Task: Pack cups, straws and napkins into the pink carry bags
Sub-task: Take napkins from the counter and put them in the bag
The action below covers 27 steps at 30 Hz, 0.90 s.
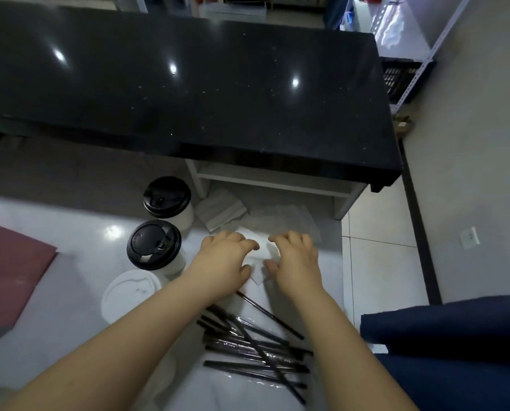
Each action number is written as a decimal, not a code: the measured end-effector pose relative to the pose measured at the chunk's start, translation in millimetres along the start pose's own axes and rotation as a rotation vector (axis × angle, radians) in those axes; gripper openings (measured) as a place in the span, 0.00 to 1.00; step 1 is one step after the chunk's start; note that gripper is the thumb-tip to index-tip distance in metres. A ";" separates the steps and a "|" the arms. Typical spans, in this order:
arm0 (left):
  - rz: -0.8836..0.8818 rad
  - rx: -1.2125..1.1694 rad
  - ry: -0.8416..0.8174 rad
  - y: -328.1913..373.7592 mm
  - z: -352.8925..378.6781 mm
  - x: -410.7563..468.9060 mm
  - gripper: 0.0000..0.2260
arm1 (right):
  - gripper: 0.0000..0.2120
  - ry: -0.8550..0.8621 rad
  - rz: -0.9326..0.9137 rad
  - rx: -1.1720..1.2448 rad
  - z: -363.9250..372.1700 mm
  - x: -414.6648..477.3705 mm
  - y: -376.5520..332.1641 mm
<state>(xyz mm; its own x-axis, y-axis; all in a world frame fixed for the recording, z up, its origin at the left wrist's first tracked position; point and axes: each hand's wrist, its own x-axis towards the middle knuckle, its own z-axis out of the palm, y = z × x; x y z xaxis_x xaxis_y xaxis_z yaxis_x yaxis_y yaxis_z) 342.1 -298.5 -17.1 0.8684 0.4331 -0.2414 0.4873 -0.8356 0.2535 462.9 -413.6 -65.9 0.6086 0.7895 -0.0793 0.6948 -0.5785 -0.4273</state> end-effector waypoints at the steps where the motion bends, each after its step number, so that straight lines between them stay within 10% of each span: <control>1: -0.006 0.003 0.002 -0.1 -1.0 3.3 0.20 | 0.22 -0.024 0.001 -0.028 2.5 3.6 0.5; 11: -0.086 -0.019 0.058 -4.7 -10.8 14.0 0.20 | 0.03 0.165 0.017 -0.004 26.5 6.7 3.4; 27: -0.232 -0.056 0.444 2.7 -68.0 -47.2 0.17 | 0.05 0.365 -0.310 0.182 -66.2 -17.8 -48.4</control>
<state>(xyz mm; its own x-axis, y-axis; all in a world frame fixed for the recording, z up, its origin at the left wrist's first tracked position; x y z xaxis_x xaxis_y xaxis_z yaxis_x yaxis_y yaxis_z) 308.7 -298.3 58.6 0.6861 0.7173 0.1212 0.6657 -0.6862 0.2933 443.8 -413.3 15.8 0.5009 0.7768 0.3818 0.8057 -0.2573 -0.5335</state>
